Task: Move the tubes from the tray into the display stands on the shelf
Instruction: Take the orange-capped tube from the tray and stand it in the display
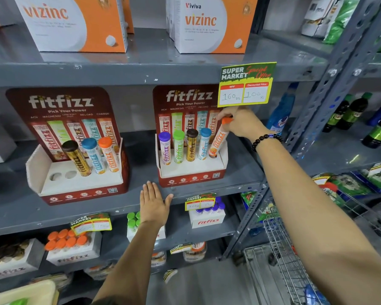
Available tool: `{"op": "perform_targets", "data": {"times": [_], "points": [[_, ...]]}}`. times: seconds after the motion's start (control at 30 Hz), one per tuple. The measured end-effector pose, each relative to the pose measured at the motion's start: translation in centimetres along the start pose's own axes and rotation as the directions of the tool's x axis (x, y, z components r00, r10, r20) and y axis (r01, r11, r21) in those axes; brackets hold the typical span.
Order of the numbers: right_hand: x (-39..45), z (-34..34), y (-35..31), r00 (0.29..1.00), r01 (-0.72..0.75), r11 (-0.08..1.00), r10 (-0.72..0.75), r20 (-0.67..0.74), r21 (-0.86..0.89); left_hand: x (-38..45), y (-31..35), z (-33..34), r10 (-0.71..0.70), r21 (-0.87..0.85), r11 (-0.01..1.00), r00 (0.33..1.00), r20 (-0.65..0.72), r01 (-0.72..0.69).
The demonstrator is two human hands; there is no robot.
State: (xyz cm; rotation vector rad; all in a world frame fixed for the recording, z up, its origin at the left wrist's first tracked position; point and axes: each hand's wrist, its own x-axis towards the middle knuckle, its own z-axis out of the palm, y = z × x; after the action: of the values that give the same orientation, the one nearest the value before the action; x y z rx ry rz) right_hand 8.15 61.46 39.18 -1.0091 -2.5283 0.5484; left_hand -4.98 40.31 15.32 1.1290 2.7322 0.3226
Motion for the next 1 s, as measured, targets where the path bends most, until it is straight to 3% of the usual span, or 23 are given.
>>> {"op": "perform_targets", "data": {"times": [0.2,0.67,1.0], "points": [[1.0,1.2,0.4,1.0,0.012,0.997,-0.012,0.001,-0.074,0.2,0.0,0.3,-0.002,0.008,1.0,1.0,-0.01,0.002],[1.5,2.7,1.4,0.996,0.09,0.993,-0.088,0.018,-0.079,0.5,-0.1,0.7,-0.007,0.038,0.999,0.999,-0.032,0.008],[1.8,5.0,3.1,0.996,0.065,0.995,-0.061,0.06,-0.069,0.5,0.0,0.7,-0.021,0.044,0.999,1.0,-0.018,0.022]]}}
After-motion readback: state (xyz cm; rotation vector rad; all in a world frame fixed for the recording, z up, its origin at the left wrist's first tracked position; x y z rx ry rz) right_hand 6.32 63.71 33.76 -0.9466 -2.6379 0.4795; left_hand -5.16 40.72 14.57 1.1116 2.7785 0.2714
